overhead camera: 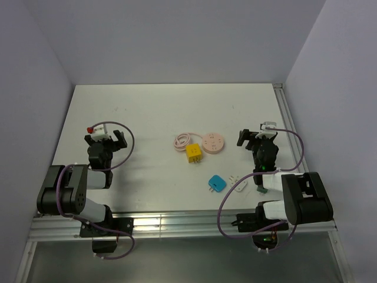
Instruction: Insert the plug
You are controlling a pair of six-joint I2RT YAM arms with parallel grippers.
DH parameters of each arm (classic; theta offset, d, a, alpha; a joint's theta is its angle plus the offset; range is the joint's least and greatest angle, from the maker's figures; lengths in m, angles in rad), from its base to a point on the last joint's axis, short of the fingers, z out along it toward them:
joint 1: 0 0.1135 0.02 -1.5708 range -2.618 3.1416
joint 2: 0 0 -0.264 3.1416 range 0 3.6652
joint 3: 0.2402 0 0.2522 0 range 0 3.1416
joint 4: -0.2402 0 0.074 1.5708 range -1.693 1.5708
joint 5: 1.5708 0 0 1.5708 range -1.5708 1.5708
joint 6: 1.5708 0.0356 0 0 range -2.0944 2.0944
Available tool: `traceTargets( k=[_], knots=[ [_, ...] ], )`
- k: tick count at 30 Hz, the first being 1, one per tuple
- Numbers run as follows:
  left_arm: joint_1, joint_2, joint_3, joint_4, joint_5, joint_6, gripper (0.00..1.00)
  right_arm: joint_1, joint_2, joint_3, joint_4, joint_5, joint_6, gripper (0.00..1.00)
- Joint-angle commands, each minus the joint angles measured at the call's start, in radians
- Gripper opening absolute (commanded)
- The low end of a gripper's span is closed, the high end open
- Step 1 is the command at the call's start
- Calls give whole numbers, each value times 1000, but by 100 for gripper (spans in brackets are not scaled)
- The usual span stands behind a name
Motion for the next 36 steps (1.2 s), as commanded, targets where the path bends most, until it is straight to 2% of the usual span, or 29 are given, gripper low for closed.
traceTargets(
  k=[1, 8, 10, 11, 12, 13, 15, 18, 19, 20, 22, 25, 27, 28, 29, 30, 32, 33, 36],
  knots=[
    [-1, -12, 23, 47, -4, 20, 99, -2, -13, 25, 62, 22, -19, 100],
    [-1, -12, 23, 47, -4, 20, 100, -2, -13, 25, 60, 22, -19, 100],
    [-1, -12, 23, 48, -4, 20, 99, 0, -24, 20, 74, 129, 5, 100],
    [-1, -12, 23, 47, -4, 20, 100, 35, -68, 34, 30, 253, 13, 100],
    [-1, -12, 23, 47, -4, 20, 99, 68, -97, 57, -34, 426, 11, 100],
    [-1, -12, 23, 47, -4, 20, 99, 98, -128, 143, -266, 450, 25, 100],
    [-1, -12, 23, 47, -4, 18, 99, 113, -159, 213, -424, 484, 51, 100],
    [-1, -12, 23, 45, -4, 18, 100, 118, -196, 328, -750, 532, 223, 100],
    [-1, -12, 23, 47, -4, 20, 100, 118, -202, 372, -979, 548, 325, 100],
    [-1, -12, 23, 47, -4, 18, 100, 116, -203, 449, -1073, 561, 379, 100],
    [-1, -12, 23, 47, -4, 20, 100, 116, -206, 479, -1223, 544, 468, 100],
    [-1, -24, 17, 60, 42, 40, 100, 113, -240, 483, -1311, 431, 450, 100],
    [-1, -70, 43, -57, 96, 70, 100, 104, -291, 473, -1351, 369, 455, 100],
    [-4, -132, 117, -188, 73, 54, 99, 92, -327, 463, -1404, 361, 481, 100],
    [-18, -151, 162, -294, -29, 17, 100, 87, -347, 457, -1422, 348, 485, 100],
    [-33, -163, 205, -482, -191, -89, 99, 86, -367, 448, -1431, 272, 476, 98],
    [-49, -197, 319, -642, -249, -194, 99, 86, -407, 443, -1501, 239, 507, 94],
    [-49, -215, 340, -738, -243, -259, 99, 86, -418, 445, -1533, 227, 525, 93],
    [-49, -358, 302, -782, -157, -366, 99, 87, -479, 422, -1598, 165, 589, 93]
  ],
)
